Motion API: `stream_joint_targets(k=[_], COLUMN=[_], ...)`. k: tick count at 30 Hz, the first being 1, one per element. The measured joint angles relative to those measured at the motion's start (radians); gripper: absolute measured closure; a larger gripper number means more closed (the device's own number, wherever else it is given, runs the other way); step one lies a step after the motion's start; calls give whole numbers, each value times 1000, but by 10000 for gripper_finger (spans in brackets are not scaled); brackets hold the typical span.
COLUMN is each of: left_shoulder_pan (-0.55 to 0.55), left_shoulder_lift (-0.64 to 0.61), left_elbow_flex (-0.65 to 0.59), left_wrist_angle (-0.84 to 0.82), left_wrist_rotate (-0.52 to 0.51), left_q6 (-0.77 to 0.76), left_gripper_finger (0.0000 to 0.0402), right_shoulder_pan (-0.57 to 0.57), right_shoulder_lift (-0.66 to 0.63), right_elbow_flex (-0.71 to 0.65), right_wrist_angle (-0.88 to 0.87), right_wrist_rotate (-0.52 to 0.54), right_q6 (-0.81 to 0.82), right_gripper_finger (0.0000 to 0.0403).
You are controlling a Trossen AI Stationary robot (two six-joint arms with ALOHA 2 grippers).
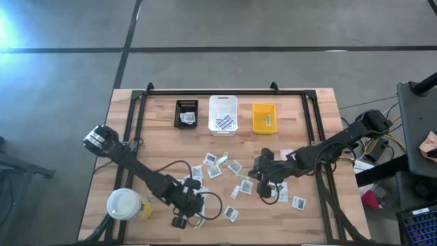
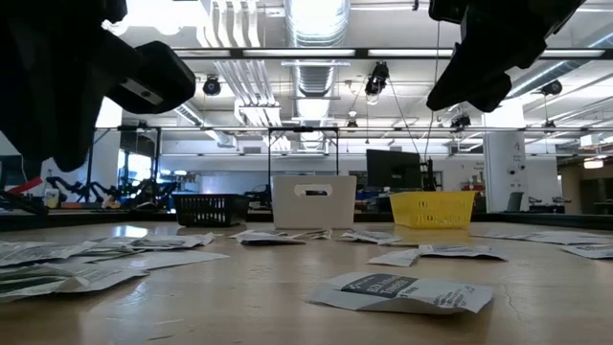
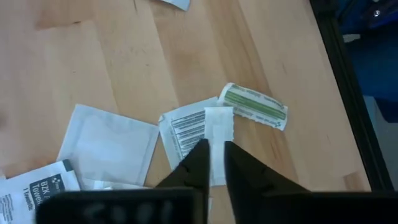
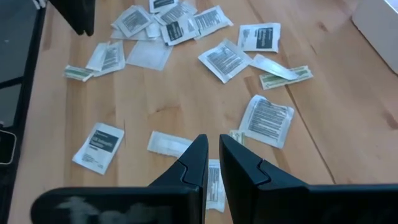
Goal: Pick & Place First Aid Supplies
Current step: Put the green bandage into the yellow basket
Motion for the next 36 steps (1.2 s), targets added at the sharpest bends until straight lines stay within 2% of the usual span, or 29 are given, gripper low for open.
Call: stream_joint_targets(k=[5, 9, 15, 21, 36], left_shoulder_pan=[-10, -38, -51, -51, -52], left_shoulder_lift=[34, 73, 96, 105, 139], left_elbow_flex=[-17, -16, 4, -8, -33], left_wrist_angle=[96, 171, 102, 18, -9], left_wrist_rotate=[13, 53, 51, -1, -25], left_q6=[13, 33, 28, -12, -84], left_gripper_finger=[297, 277, 280, 282, 283], right_shoulder_pan=[0, 0, 0, 0, 0], right_shoulder_lift=[0, 0, 0, 0, 0], right_elbow_flex=[-3, -4, -4, -4, -4], right_wrist_angle=[0, 1, 3, 3, 2], right_wrist_rotate=[29, 32, 31, 31, 48], right_q6=[0, 0, 17, 18, 9], right_gripper_finger=[365, 365, 365, 365, 365])
